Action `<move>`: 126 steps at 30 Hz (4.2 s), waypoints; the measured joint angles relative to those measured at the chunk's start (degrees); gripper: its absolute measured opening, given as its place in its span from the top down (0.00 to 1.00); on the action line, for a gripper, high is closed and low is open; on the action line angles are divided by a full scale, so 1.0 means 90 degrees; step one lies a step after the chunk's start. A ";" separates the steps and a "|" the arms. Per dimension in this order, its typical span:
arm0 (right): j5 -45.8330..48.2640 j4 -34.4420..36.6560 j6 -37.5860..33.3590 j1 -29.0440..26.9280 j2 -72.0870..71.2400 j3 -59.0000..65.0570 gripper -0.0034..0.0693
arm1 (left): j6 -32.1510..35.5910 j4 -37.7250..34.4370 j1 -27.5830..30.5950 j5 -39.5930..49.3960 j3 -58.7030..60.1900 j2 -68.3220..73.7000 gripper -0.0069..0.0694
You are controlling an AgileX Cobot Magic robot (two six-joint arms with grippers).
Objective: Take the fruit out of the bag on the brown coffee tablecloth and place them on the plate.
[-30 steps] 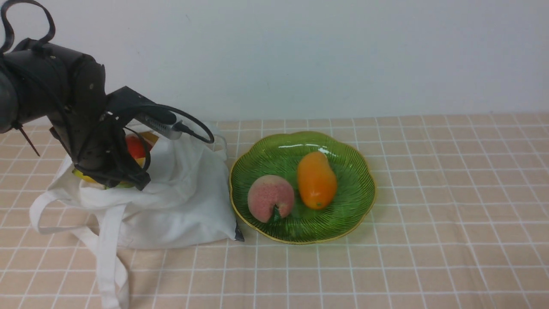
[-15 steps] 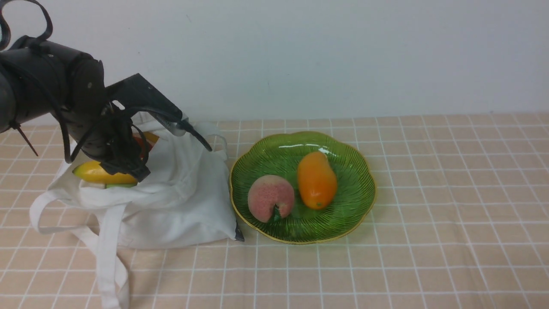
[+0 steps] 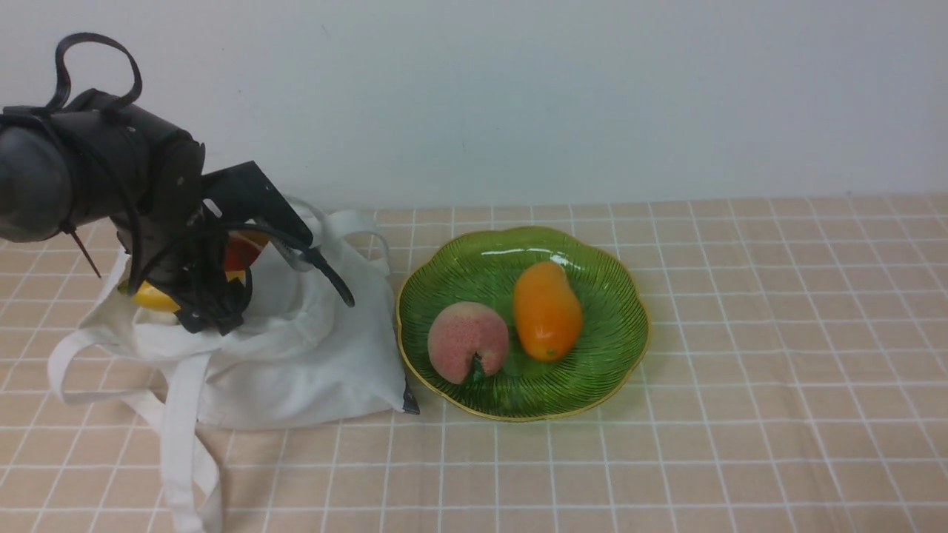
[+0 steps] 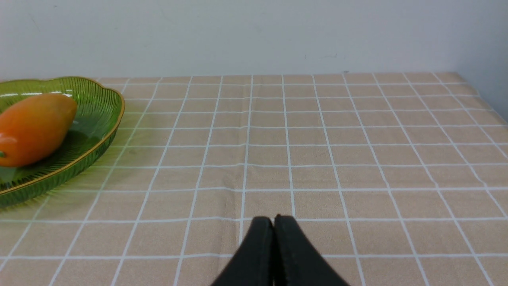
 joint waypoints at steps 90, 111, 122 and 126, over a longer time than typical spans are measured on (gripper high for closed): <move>0.0000 0.0000 0.0000 0.0000 0.0000 0.0000 0.97 | -0.0838 -0.7518 -0.2342 -0.1669 -0.0482 0.0862 0.47; 0.0000 0.0006 0.0000 0.0000 0.0000 0.0000 0.97 | -0.0629 -0.6172 -0.1584 -0.0598 -0.0482 -0.0840 0.55; 0.0000 0.0001 0.0006 0.0000 0.0000 0.0000 0.97 | -0.1075 -0.4637 -0.1531 0.0563 -0.0288 -0.4467 0.92; 0.0000 0.0001 0.0006 0.0000 0.0000 0.0000 0.97 | -0.1350 -0.4229 -0.1531 0.0334 0.0352 -0.5874 0.92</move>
